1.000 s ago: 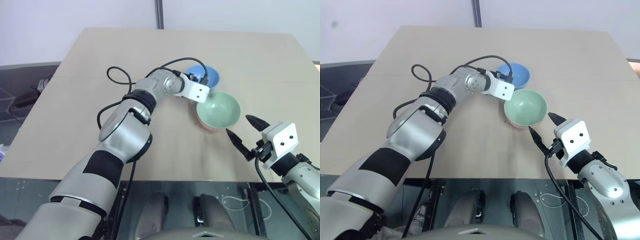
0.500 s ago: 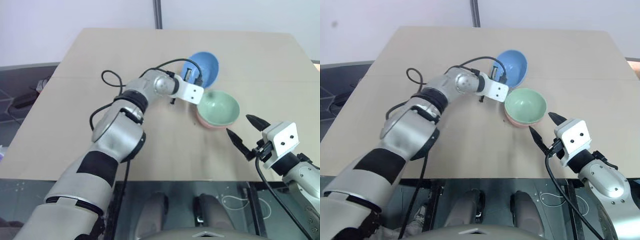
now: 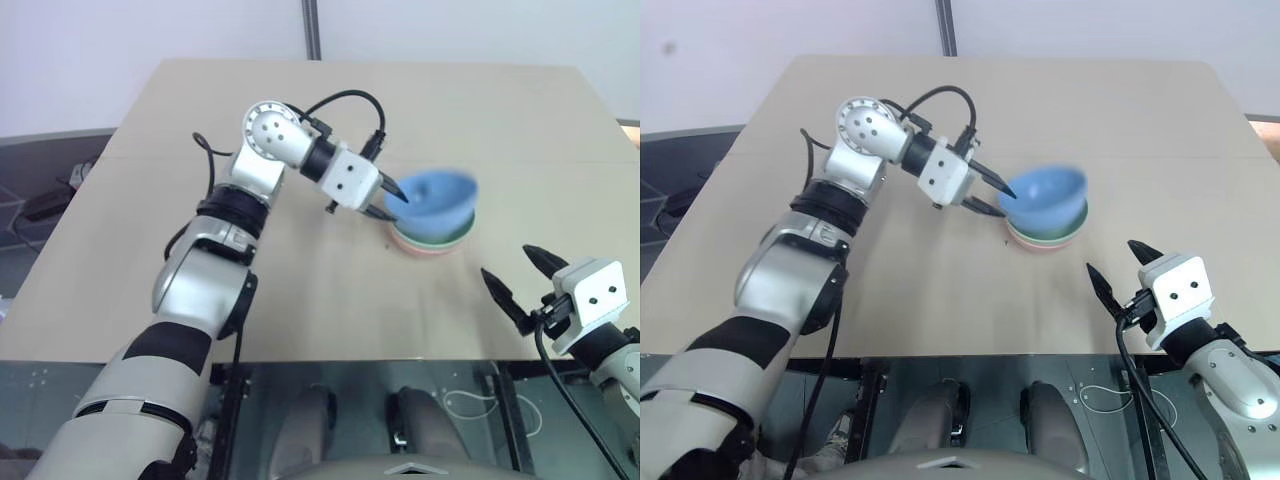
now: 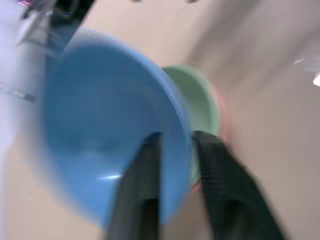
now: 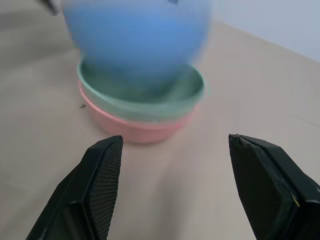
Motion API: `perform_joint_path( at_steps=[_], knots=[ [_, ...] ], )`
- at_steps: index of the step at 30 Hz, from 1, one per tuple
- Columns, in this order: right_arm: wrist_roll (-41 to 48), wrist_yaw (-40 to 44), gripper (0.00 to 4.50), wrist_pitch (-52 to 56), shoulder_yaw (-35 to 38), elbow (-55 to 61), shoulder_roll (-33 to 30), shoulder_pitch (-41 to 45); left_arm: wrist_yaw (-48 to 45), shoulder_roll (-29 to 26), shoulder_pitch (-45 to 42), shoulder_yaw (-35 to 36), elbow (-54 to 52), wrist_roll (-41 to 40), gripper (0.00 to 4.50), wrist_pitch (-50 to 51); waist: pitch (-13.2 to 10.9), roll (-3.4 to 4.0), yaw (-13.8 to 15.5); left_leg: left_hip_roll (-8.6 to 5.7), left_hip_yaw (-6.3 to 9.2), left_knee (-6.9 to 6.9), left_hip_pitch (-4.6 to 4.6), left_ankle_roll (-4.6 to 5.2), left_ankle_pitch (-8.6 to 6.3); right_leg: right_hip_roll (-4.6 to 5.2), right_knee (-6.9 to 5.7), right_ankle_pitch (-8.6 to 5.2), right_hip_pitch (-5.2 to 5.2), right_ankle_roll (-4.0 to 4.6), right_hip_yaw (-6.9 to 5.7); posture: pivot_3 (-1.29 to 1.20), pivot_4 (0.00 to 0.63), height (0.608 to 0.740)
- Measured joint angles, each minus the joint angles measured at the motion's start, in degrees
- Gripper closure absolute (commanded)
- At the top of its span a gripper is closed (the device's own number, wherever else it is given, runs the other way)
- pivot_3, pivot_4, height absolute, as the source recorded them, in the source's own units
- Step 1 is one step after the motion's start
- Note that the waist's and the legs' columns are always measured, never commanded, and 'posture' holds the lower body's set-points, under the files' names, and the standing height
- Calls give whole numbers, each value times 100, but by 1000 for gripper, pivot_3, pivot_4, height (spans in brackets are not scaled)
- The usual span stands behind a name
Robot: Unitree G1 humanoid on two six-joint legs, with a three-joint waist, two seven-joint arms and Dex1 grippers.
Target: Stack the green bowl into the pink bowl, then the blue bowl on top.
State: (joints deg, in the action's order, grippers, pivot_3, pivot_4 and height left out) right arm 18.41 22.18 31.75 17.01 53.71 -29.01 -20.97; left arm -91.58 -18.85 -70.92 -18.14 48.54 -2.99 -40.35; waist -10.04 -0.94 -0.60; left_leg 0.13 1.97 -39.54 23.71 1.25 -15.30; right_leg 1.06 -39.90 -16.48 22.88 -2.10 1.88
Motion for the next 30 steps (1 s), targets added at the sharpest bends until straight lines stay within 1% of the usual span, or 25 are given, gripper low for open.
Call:
perform_joint_path(
  at_steps=[3, 7, 9, 10, 11, 13, 14, 16, 18, 19, 20, 21, 22, 23, 24, 27, 30],
  knots=[
    [2, 37, 756, -53, -1, 14, -2, -4, 255, 233, 224, -36, -209, 45, 361, -32, 0, 0, -10, 0, 0, -3, -2, 1, -1, -1, -2, 0, -3, 0, 2, 0, 150, 740],
    [4, 99, 756, -67, -21, 5, -28, 55, 566, 165, 468, -24, -645, 58, 361, 311, 0, 1, -53, 6, -1, -2, -5, 0, 0, -8, -5, 0, -1, 0, 7, 0, 150, 740],
    [11, 182, 756, -91, -79, -36, -92, 236, 741, -189, 690, 139, -1392, -121, 361, 1334, 1, 5, -93, 10, -3, 0, -8, 0, 0, -9, -7, 0, -1, 0, 9, 0, 150, 740],
    [16, 221, 756, -106, -84, -50, -122, 262, 804, -331, 767, 264, -1629, -222, 361, 1673, 1, 5, -109, 11, -3, -1, -9, 0, 0, -9, -8, 0, -1, 0, 10, 0, 150, 740],
    [55, 299, 756, -120, -97, -100, -148, 308, 933, -608, 973, 458, -2162, -421, 361, 2387, 2, 5, -138, 13, -2, 0, -9, 0, 0, -9, -6, 0, -1, 0, 10, 0, 150, 740],
    [137, 424, 756, -128, -100, -215, -178, 346, 1143, -940, 1337, 787, -2841, -771, 361, 3412, 5, 10, -150, 14, -2, 1, -9, 0, 0, -6, -5, 0, -2, 1, 8, 0, 150, 740],
    [197, 527, 756, -129, -98, -321, -240, 378, 1346, -1009, 1669, 1074, -3259, -1108, 361, 3980, 9, 16, -146, 14, -3, 0, -9, -1, 0, 0, -3, 0, -3, 0, 9, 0, 150, 740],
    [280, 725, 756, -132, -88, -509, -360, 441, 1785, -1065, 2316, 1473, -3868, -1510, 361, 4615, 11, 17, -129, 13, -3, -1, -9, -1, 0, 5, -2, 0, -5, 0, 9, 0, 150, 740],
    [401, 929, 756, -141, -58, -702, -490, 507, 2195, -1254, 2880, 1663, -4315, -1516, 361, 4969, 11, 16, -110, 12, -1, -2, -9, -1, 0, 5, -3, 0, -5, 0, 10, 0, 150, 740],
    [586, 1150, 540, -139, 15, -881, -600, 557, 2515, -1472, 3355, 1799, -4618, -1460, 308, 5189, 10, 17, -98, 13, -1, -1, -13, -1, 0, 5, -5, 1, -7, 1, 12, 0, 150, 740],
    [661, 1232, 296, -134, 47, -957, -640, 585, 2623, -1545, 3528, 1846, -4713, -1447, 280, 5282, 10, 16, -92, 13, 0, -1, -12, -1, 0, 5, -6, 1, -7, 1, 13, 0, 150, 740],
    [813, 1370, 63, -130, 152, -1069, -686, 659, 2798, -1645, 3894, 2019, -4974, -1472, 280, 5459, 11, 18, -57, 14, -1, -1, -13, 0, 0, 4, -6, 1, -7, 1, 12, 0, 150, 740],
    [886, 1430, 63, -132, 217, -1126, -707, 683, 2858, -1691, 4085, 2102, -5090, -1516, 280, 5542, 12, 19, -48, 15, -3, -1, -16, 0, 0, 5, -5, 1, -8, 1, 13, 0, 150, 740],
    [967, 1572, 63, -141, 267, -1236, -811, 729, 2936, -1799, 4461, 2280, -5377, -1653, 280, 5732, 14, 22, -54, 15, -6, 1, -17, 0, -1, 7, -3, 1, -9, 1, 16, 0, 150, 740],
    [1013, 1723, 63, -165, 396, -1349, -952, 674, 2955, -1922, 4874, 2435, -5602, -1786, 280, 5921, 13, 22, -45, 16, -12, 10, -22, 0, -1, 34, 0, 1, -11, 1, 30, 0, 150, 740],
    [1061, 1978, 63, -301, 703, -1684, -1148, 671, 3020, -2213, 5805, 2804, -6124, -2084, 280, 6367, 14, 19, 27, 13, 0, 10, -24, 0, -1, 41, 5, 0, -20, 1, 21, 0, 150, 740],
    [1071, 2191, 63, -435, 913, -1840, -1315, 578, 3061, -2385, 6398, 3065, -6513, -2207, 280, 6448, 15, 20, 64, 9, -2, 13, -40, 0, -1, 48, 5, 0, -37, 2, 23, 0, 150, 740]
  ],
)
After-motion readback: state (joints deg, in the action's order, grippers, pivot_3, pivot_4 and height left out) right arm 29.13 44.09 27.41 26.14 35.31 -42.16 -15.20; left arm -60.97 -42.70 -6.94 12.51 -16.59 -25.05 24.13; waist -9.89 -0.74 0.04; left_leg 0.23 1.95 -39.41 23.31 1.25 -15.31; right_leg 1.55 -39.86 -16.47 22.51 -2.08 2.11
